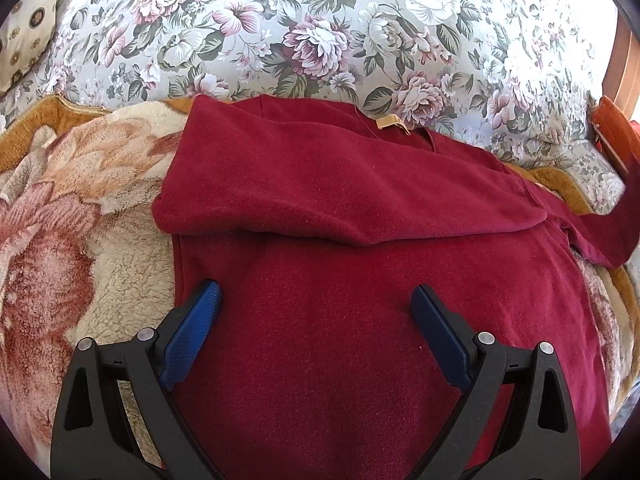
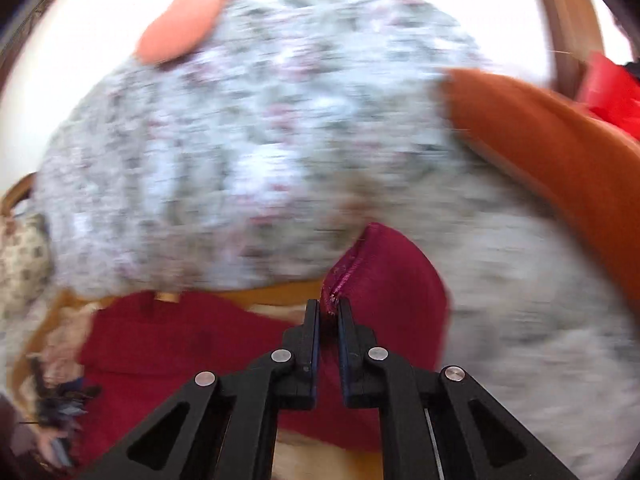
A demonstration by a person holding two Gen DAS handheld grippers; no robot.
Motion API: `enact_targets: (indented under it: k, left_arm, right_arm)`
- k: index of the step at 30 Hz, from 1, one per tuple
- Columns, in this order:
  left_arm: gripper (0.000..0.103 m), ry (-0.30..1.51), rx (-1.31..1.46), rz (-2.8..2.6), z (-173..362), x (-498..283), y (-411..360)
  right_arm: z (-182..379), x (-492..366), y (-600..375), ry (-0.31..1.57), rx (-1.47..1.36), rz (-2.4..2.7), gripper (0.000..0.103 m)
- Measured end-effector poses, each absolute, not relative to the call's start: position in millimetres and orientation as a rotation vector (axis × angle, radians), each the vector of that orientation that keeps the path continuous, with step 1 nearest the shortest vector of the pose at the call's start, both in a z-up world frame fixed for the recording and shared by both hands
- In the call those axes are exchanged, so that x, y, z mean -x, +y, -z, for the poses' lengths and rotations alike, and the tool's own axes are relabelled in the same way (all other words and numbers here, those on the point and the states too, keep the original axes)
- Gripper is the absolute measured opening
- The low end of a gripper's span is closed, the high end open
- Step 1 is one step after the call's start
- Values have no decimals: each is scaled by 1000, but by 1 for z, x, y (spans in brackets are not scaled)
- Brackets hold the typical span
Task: Fold small clothes
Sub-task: 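Carry the sleeve across the shirt body with the right tool and release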
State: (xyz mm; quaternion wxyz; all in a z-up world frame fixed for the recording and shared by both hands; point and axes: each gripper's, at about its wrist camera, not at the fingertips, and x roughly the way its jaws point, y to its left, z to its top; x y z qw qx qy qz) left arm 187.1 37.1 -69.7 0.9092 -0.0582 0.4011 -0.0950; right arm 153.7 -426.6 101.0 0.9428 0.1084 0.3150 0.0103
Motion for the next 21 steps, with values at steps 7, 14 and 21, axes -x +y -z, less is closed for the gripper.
enact_targets:
  k: [7,14,21]
  left_arm:
    - [97,822,140,207,69,-187,39]
    - [97,820,145,210,68,-187,39]
    - [97,818,145,209,67,-185,39]
  right_arm:
    - [-63,-216,-239,706,-197,-332,7]
    - [7,-263,-107,894,-119,-396,15]
    - [18,-218,-122,878,-76,-332,23]
